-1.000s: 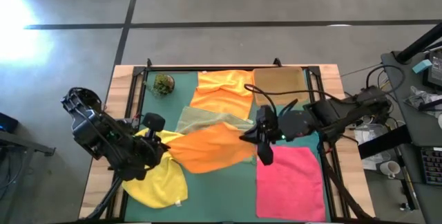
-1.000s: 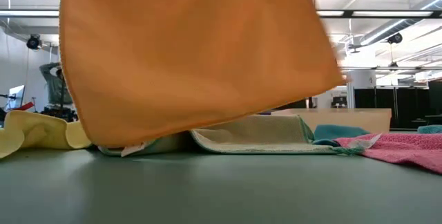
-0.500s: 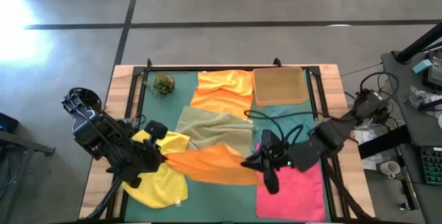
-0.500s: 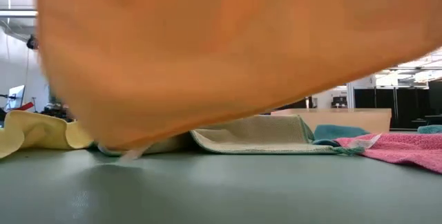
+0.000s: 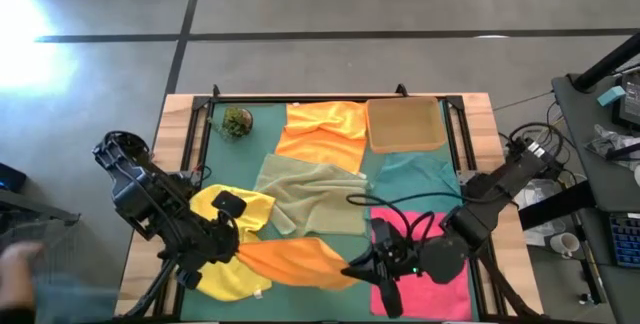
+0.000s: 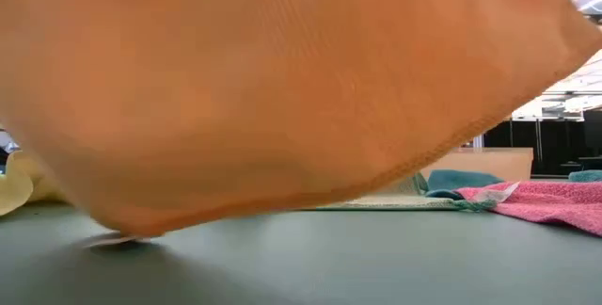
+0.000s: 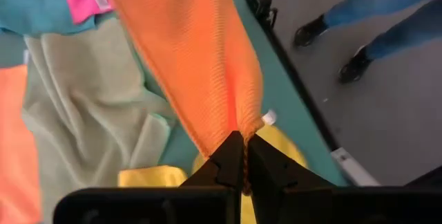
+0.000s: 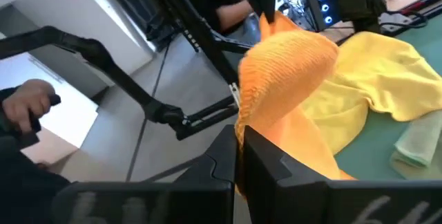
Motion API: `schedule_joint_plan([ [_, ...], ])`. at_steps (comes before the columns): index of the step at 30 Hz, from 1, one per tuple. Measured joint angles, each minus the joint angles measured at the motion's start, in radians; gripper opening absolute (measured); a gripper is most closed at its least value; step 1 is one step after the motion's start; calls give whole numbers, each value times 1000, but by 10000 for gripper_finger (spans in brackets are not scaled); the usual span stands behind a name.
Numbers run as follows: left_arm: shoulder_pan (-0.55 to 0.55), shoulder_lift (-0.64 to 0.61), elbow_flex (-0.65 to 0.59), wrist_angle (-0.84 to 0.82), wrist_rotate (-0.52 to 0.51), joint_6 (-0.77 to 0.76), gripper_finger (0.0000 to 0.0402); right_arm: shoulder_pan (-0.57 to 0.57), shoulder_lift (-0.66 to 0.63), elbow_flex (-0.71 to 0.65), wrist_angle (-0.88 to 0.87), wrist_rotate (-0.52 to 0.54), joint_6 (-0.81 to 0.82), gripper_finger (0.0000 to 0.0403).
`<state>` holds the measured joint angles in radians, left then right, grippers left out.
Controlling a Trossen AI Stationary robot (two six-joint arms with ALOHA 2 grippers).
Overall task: Fold microfiber towels
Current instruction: Fold the bottom orange towel
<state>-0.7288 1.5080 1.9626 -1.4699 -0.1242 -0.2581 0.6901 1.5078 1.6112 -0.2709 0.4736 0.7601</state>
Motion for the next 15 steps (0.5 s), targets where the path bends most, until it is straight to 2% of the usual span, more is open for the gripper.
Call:
schedule_joint_plan([
  [9, 0, -4, 106, 23, 51, -173, 0, 35, 0, 0, 31, 54, 13, 8],
  [15, -15, 5, 53, 22, 67, -285, 0, 48, 44, 1, 29, 53, 101, 8],
])
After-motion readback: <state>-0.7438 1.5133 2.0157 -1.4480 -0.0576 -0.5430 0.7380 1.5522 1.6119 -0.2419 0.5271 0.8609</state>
